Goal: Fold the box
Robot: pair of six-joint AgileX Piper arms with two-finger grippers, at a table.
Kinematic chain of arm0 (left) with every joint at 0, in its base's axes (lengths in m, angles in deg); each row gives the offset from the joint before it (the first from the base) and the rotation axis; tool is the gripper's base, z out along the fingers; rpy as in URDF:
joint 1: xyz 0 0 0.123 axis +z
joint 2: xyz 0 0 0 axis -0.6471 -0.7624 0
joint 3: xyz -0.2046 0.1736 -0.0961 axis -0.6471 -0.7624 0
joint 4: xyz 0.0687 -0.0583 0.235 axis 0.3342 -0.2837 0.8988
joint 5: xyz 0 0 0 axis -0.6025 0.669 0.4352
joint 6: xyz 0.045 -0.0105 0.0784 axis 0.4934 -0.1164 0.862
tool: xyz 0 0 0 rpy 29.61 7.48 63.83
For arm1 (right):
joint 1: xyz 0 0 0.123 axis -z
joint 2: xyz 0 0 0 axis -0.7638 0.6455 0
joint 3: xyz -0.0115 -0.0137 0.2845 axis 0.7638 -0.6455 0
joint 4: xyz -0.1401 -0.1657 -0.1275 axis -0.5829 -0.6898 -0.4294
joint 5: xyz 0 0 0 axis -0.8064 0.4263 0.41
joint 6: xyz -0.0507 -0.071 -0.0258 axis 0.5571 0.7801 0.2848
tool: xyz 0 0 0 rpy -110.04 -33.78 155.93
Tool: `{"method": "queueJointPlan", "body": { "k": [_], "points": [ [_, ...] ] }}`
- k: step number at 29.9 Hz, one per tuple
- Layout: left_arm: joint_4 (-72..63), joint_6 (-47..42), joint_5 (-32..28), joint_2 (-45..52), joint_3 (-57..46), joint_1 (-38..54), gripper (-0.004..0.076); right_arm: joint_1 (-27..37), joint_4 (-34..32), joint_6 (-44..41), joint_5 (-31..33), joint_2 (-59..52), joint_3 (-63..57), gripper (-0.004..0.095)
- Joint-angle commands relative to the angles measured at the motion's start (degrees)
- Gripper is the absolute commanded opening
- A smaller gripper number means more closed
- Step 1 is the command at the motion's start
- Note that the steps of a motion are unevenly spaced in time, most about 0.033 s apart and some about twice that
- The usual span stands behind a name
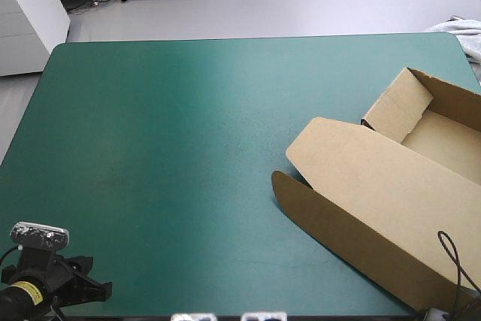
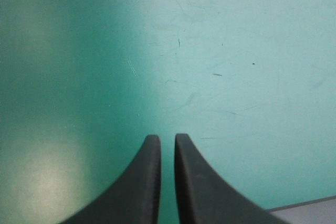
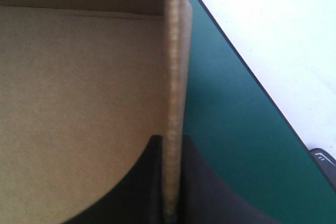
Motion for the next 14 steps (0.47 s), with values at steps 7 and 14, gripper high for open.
{"method": "queueJointPlan", "body": {
  "k": [7, 14],
  "points": [
    [-0.06, 0.07, -0.26, -0.67, 1.39, -0.18, 0.0061, 0.28, -0.27, 1.18, -3.43, 2.25, 1.40, -0.0005],
    [-0.06, 0.07, -0.26, -0.67, 1.39, -0.18, 0.0061, 0.18, -5.64, 4.15, -4.24, 3.49, 1.91, 0.0315]
  ]
}}
